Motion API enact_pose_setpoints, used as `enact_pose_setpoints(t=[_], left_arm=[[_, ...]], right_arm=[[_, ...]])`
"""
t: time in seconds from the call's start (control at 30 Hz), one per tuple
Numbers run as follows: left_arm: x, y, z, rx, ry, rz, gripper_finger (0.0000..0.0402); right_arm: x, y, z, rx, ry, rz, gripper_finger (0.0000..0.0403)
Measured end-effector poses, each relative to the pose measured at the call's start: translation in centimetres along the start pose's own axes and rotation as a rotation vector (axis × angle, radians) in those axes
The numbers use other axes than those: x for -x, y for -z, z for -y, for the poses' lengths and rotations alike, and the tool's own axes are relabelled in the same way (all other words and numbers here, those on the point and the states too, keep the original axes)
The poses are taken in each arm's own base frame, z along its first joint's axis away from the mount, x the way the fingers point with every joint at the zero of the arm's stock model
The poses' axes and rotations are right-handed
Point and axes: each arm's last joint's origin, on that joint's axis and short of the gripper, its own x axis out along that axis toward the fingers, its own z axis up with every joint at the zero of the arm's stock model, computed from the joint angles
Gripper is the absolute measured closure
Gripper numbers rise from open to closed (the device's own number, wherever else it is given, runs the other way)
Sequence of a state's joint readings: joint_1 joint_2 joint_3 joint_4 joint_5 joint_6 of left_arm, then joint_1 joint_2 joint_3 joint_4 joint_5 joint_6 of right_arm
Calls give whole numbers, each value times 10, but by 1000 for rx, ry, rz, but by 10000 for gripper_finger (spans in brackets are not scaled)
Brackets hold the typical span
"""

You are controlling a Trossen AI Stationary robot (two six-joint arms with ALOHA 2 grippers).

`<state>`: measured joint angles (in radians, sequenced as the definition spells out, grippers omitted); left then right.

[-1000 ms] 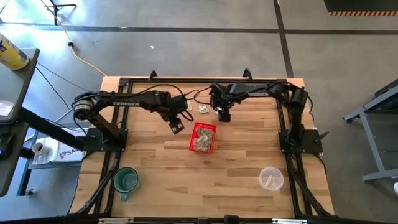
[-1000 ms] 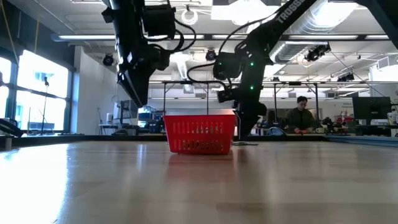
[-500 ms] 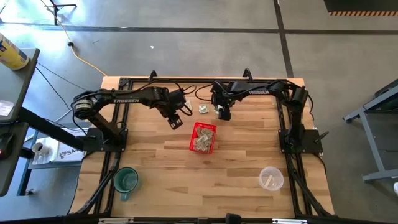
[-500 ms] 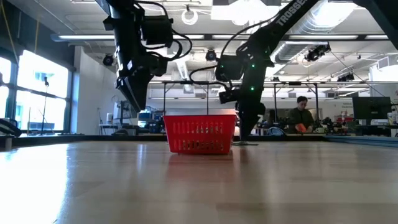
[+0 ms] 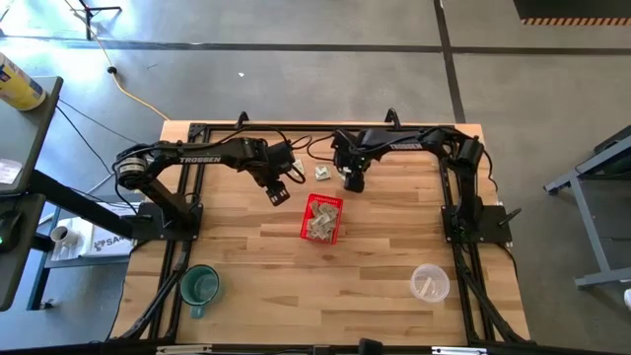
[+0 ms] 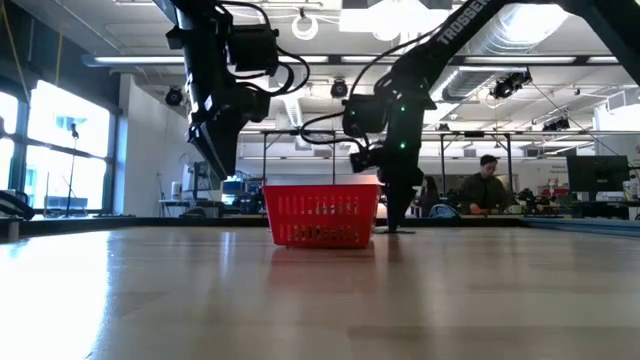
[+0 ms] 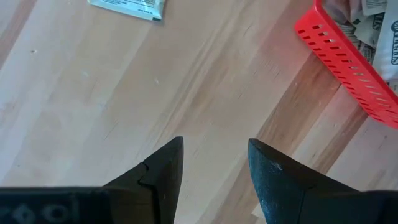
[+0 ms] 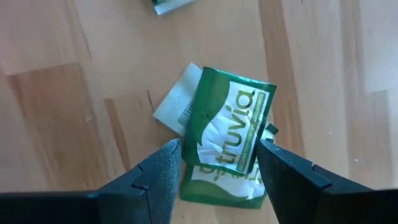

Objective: Pick and place items into bin
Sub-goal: Put the middle green stevia packet into the bin

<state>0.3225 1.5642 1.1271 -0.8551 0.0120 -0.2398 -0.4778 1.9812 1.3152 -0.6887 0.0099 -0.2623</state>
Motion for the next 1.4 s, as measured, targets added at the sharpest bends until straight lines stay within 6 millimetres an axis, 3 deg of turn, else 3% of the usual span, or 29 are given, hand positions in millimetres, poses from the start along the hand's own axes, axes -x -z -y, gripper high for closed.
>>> enact_pose_setpoints(t=[0.27, 0.4, 0.57, 0.63, 0.83, 1.07, 1.23, 1.4], left_arm=[[0, -1, 1, -1, 3, 10, 188], [0, -1, 1, 0, 3, 11, 188], [0, -1, 1, 2, 4, 16, 188], [0, -2, 1, 2, 5, 18, 188], [0, -2, 1, 17, 6, 25, 188], [0, -4, 2, 24, 11, 44, 188], [0, -4, 1, 25, 4, 47, 188], [1, -18, -7, 75, -49, 179, 188]], right_arm=[[3, -3, 4, -9, -15, 24, 230], [3, -1, 6, -29, -19, 8, 283], [3, 0, 10, -53, -18, 6, 378], [3, 1, 10, -63, -20, -1, 395], [16, 6, 4, -125, -85, -21, 399], [75, 5, -17, -105, -101, 118, 401], [106, 5, -45, -133, -378, 215, 402], [108, -2, -78, -47, -584, 237, 401]])
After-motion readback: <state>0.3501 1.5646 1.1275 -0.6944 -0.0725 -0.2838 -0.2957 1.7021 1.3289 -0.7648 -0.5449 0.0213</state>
